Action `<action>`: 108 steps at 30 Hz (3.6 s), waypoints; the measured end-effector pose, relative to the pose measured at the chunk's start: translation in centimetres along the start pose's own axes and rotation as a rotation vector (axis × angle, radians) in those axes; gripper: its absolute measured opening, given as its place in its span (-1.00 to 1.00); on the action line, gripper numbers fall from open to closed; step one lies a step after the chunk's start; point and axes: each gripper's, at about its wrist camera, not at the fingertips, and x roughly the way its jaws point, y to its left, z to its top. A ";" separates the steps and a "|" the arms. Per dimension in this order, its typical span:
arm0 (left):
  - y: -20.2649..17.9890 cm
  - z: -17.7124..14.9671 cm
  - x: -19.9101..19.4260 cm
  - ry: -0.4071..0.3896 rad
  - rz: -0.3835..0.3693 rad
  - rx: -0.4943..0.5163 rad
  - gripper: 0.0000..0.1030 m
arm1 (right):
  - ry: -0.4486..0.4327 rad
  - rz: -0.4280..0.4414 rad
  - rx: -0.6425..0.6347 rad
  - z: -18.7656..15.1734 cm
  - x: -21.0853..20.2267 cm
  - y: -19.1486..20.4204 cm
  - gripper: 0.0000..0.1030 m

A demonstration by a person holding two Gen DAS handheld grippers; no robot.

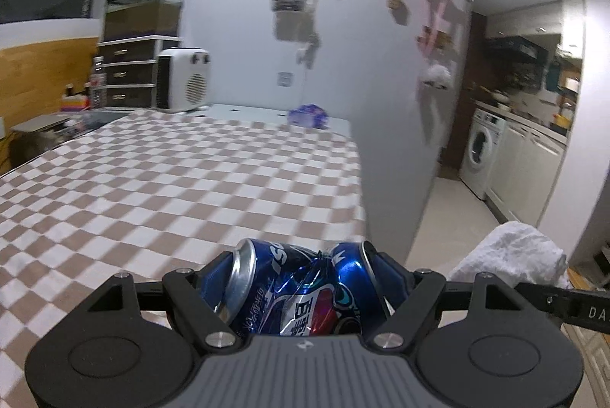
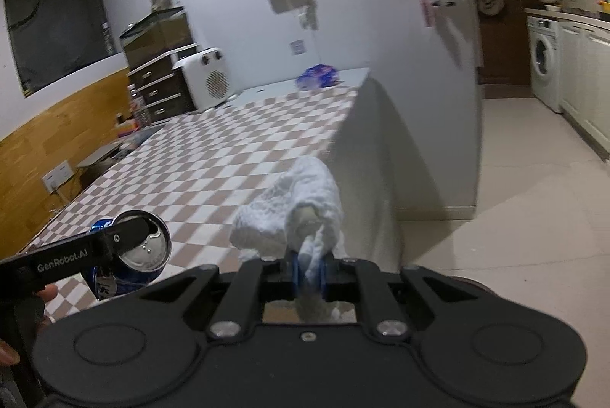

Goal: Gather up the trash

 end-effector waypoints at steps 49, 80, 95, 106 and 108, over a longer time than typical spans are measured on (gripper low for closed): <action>-15.1 -18.2 26.3 0.481 -0.242 0.273 0.56 | 0.394 -0.236 0.231 -10.1 18.4 -22.6 -0.79; -17.1 -20.4 26.6 0.625 -0.335 0.318 0.99 | 0.501 -0.158 0.179 -11.3 22.0 -22.9 0.45; -16.6 -19.6 23.8 0.644 -0.282 0.279 1.00 | 0.455 -0.176 0.110 -9.9 17.8 -21.7 1.00; -16.0 -18.3 18.8 0.646 -0.248 0.267 1.00 | 0.405 -0.203 0.084 -9.4 13.2 -19.8 1.00; -15.9 -18.2 17.8 0.649 -0.241 0.268 1.00 | 0.401 -0.209 0.078 -9.4 12.2 -19.4 1.00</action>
